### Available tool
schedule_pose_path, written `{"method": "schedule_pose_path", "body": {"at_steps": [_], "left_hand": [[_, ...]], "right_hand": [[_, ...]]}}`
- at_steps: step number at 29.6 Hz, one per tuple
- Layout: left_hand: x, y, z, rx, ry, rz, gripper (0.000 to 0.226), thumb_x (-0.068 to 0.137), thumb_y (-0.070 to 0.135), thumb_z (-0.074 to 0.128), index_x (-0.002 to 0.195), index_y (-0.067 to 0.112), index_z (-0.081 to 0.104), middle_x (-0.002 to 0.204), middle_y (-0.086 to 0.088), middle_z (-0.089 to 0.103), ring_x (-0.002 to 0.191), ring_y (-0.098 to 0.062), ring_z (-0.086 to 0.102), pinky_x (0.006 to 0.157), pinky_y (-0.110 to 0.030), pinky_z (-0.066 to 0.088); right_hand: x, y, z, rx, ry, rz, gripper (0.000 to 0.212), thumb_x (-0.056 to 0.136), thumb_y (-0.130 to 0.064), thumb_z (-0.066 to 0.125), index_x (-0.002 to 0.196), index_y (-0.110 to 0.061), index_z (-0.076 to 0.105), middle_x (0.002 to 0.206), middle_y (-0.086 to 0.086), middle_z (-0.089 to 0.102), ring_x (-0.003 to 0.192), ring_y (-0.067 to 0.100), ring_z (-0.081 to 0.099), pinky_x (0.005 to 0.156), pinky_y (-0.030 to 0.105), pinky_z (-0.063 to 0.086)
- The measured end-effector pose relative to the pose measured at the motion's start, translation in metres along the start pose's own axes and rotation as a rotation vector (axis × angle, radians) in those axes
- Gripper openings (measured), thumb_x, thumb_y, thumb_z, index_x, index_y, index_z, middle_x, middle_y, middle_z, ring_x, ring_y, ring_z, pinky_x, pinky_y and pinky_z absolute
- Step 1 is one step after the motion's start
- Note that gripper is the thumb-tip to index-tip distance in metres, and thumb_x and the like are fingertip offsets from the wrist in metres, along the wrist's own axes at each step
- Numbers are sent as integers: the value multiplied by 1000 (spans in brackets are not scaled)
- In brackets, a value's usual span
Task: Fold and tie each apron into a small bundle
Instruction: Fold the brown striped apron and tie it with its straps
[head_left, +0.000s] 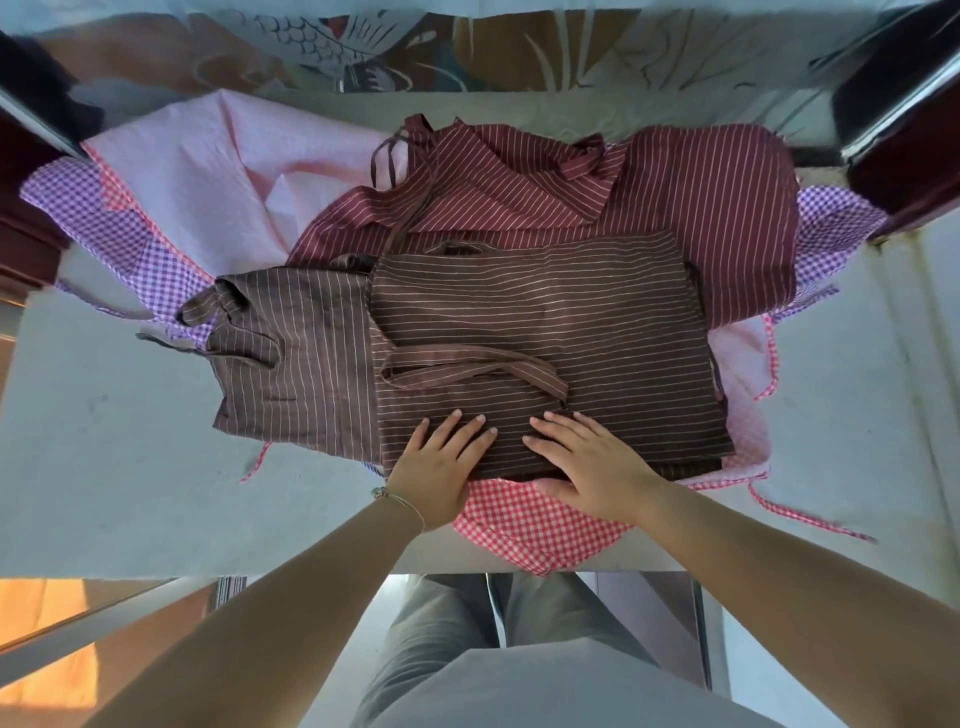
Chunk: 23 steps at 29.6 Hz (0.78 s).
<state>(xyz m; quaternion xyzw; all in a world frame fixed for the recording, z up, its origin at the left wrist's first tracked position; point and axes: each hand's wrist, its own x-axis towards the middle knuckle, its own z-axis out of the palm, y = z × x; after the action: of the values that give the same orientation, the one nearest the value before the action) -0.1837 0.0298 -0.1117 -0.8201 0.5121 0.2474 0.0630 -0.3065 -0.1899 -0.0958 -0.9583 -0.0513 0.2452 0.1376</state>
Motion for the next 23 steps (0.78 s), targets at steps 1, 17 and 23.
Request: {"method": "schedule_pose_path", "body": {"at_steps": [1, 17, 23], "left_hand": [[0, 0, -3, -9, -18, -12, 68, 97, 41, 39, 152, 30, 2, 161, 2, 4, 148, -26, 2, 118, -52, 3], [14, -7, -99, -431, -171, -203, 37, 103, 30, 27, 126, 15, 52, 103, -6, 64, 86, -22, 56, 79, -31, 45], [15, -7, -124, -311, -641, -165, 44, 104, 34, 29, 131, 7, 51, 132, -7, 53, 120, -27, 51, 100, -35, 37]], "right_hand": [[0, 1, -3, 31, -5, 19, 69, 94, -64, 16, 151, -26, 24, 160, -3, 15, 148, 13, 6, 116, 32, -3], [13, -12, -63, -85, -74, 230, 35, 97, -11, 41, 131, -16, 48, 120, 7, 63, 105, 27, 62, 84, 39, 49], [19, -12, -120, 126, -619, 210, 43, 99, -38, 47, 130, -8, 52, 123, 4, 57, 98, 20, 53, 80, 29, 40]]}}
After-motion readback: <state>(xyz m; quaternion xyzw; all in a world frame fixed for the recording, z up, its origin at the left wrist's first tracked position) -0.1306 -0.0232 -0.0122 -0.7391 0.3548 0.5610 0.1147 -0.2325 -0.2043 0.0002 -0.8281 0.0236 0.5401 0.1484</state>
